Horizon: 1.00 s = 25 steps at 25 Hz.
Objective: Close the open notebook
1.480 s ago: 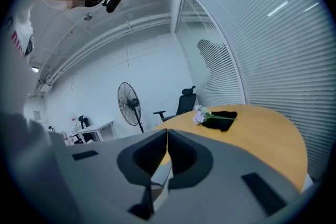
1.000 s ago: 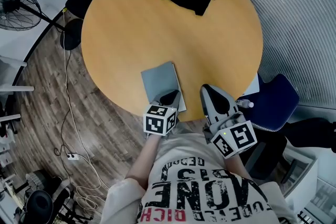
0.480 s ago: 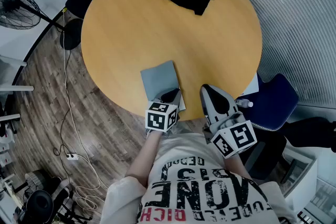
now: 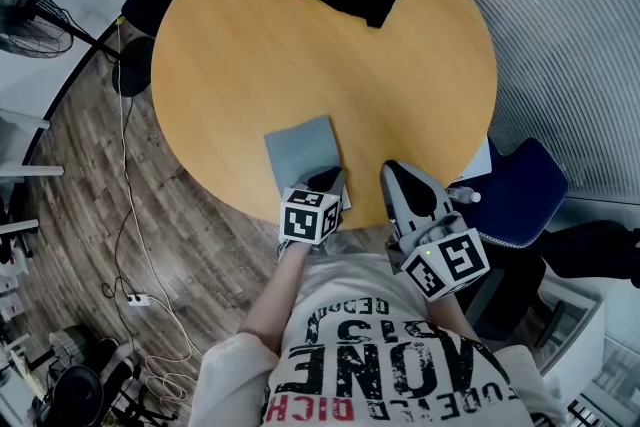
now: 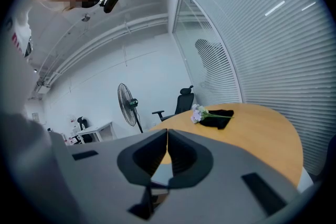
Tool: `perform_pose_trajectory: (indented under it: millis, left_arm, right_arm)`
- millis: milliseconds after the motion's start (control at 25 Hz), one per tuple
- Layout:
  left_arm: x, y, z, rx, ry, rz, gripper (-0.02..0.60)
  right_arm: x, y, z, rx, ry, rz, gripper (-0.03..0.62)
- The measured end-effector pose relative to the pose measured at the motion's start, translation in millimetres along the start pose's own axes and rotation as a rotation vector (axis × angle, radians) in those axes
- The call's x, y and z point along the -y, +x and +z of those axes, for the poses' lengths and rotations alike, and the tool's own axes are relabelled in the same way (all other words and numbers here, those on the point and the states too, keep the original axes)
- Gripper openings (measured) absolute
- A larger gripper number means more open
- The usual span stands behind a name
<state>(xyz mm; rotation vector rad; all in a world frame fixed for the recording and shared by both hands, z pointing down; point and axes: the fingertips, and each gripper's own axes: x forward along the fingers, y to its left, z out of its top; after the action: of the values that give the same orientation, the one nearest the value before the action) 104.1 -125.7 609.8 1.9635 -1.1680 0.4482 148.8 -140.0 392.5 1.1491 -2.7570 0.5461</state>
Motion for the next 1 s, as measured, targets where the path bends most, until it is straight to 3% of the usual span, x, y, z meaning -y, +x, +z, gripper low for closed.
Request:
perform_pose_trajectory:
  millis: [640, 1000]
  left_arm:
    - [-7.5, 18.6, -12.7, -0.102, 0.004, 0.056, 0.038]
    - [-8.1, 19.8, -14.0, -0.095, 0.026, 0.078, 0.038]
  right_arm:
    - [8.9, 2.2, 2.5, 0.0, 0.011, -0.007, 0.012]
    - [9.3, 3.5, 1.1, -0.002, 0.012, -0.006, 0.012]
